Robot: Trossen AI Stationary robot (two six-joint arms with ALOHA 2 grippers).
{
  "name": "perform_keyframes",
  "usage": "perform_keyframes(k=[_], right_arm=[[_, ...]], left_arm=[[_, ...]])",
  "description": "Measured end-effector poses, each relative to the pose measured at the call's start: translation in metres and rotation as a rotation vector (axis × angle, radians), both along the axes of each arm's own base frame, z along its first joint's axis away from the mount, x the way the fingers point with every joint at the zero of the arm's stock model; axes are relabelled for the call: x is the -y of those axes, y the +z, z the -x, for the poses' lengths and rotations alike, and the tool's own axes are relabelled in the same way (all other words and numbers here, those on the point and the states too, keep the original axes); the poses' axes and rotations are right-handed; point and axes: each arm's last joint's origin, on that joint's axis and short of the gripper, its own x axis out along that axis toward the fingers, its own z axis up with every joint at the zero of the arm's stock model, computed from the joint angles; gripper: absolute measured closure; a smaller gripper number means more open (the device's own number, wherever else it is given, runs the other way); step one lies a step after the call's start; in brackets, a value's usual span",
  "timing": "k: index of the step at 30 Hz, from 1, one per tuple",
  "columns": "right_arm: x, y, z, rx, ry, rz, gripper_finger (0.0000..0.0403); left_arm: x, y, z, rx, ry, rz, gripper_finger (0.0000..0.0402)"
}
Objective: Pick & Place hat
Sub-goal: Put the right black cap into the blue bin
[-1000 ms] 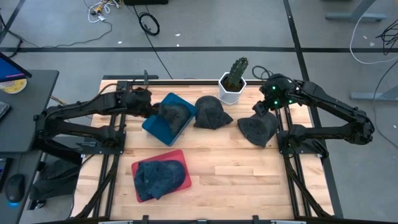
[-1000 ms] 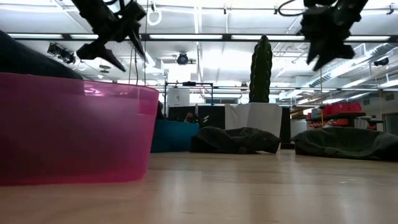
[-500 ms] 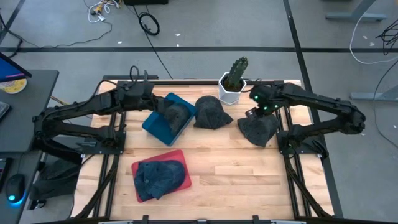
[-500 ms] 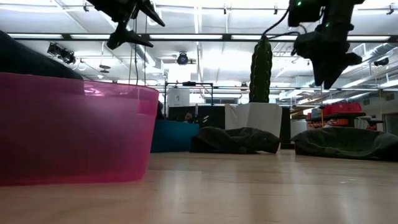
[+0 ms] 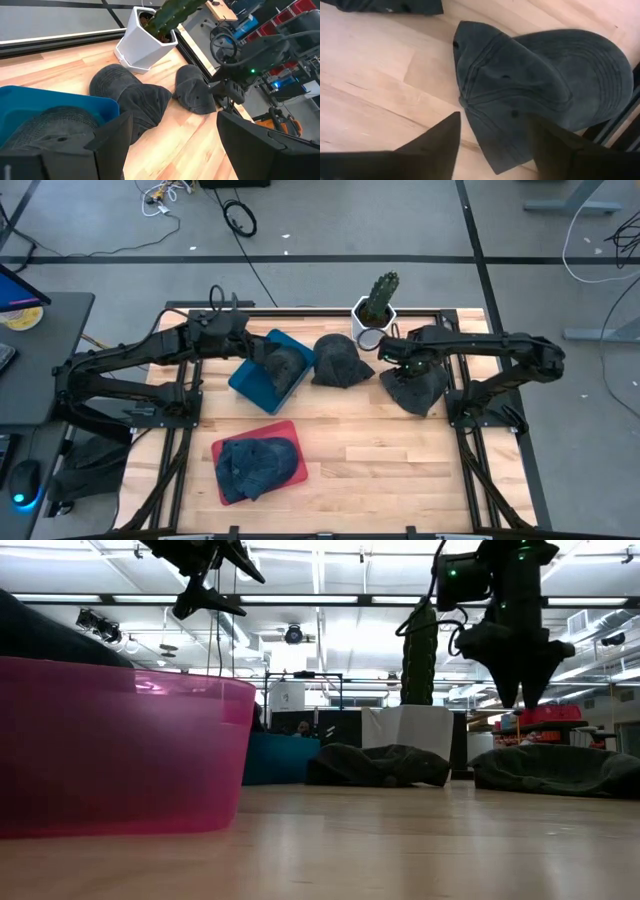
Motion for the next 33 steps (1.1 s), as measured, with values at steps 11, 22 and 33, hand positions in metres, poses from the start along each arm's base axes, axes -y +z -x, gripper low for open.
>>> perform_keyframes(k=[11, 22, 33], right_arm=[[-0.015, -0.05, 0.004, -0.027, 0.035, -0.06, 0.0115], [-0.017, -0.086, 0.014, 0.013, 0.036, -0.057, 0.0134], [-0.02, -0.113, 0.028, 0.031, -0.005, -0.051, 0.0186]], left_arm=[[0.0, 0.0, 0.0, -0.006, 0.003, -0.017, 0.0106], [-0.001, 0.003, -0.001, 0.032, 0.027, -0.017, 0.0106], [-0.002, 0.003, -0.001, 0.042, 0.073, -0.008, 0.0106]])
